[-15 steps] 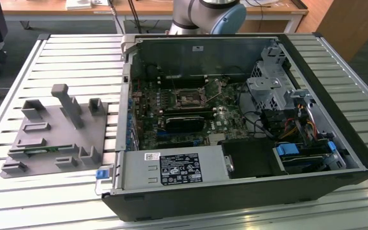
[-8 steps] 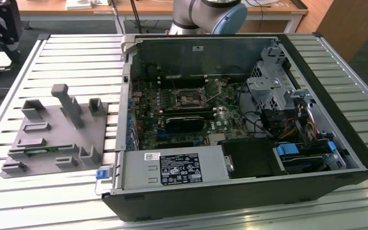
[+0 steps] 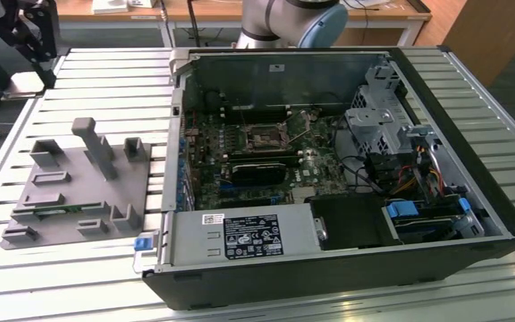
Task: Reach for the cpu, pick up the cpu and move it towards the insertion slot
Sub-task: 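Pick up the cpu and move it towards the insertion slot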
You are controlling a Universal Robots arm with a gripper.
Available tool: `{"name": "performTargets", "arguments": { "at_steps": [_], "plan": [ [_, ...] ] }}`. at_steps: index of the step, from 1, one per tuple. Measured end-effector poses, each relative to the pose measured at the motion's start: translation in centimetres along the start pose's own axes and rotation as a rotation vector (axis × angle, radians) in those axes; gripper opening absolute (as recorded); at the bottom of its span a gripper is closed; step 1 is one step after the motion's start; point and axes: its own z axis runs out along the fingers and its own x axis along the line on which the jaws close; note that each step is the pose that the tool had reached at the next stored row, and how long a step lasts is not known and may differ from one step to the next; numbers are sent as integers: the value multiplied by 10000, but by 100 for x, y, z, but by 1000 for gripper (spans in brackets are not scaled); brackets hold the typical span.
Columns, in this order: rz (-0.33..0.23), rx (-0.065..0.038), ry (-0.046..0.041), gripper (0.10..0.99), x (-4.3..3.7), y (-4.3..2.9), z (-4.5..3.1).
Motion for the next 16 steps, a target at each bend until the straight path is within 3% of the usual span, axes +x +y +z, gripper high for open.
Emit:
{"name": "performTargets", "arguments": {
  "at_steps": [9, 16],
  "plan": [
    [0, -1, -2, 541, -336, -21, -3],
    [-1, -1, -1, 541, -537, -23, -5]
  ]
}}
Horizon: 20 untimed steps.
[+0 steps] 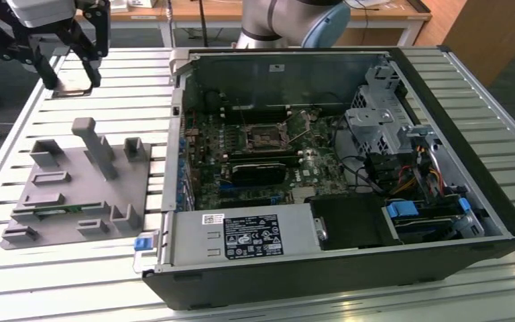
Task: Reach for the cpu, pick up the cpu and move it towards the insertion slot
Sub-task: 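Pick up the cpu and move it towards the insertion slot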
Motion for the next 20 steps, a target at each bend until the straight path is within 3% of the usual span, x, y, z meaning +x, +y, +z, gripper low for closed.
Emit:
{"name": "performTargets", "arguments": {
  "at_steps": [13, 20],
  "plan": [
    [1, -9, -1, 541, -263, 86, 1],
    [1, -55, -4, 541, -478, 91, -1]
  ]
}}
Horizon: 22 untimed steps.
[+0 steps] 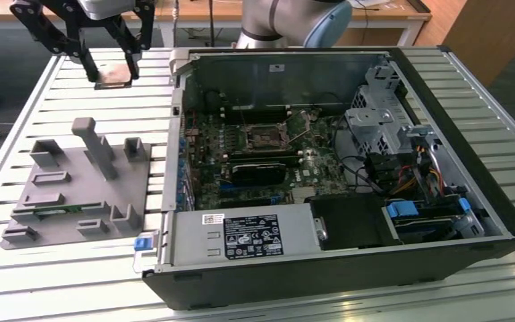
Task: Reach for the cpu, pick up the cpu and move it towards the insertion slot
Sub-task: 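Pick up the cpu and move it towards the insertion slot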
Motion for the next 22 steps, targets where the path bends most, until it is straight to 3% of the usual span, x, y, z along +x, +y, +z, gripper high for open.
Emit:
{"name": "performTargets", "arguments": {
  "at_steps": [22],
  "plan": [
    [0, -28, -2, 541, -807, 10, -4]
  ]
}}
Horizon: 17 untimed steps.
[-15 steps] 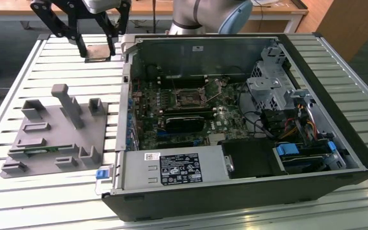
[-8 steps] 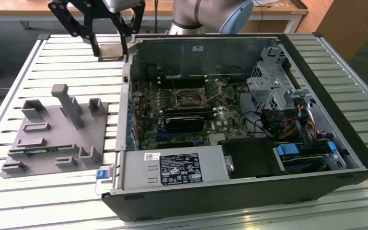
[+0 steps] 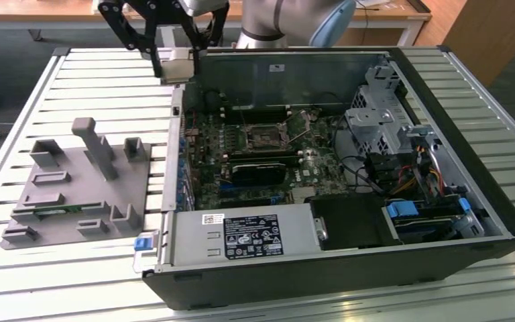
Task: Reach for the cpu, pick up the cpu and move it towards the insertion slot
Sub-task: 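Pick up the cpu and move it towards the insertion slot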
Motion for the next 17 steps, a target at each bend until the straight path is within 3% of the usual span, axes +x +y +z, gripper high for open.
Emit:
{"name": "performTargets", "arguments": {
  "at_steps": [3, 9, 17],
  "plan": [
    [0, 0, 0, 541, -87, 24, 2],
    [-1, 0, -1, 541, -182, 121, 12],
    [1, -1, -1, 541, -355, 192, 19]
  ]
}}
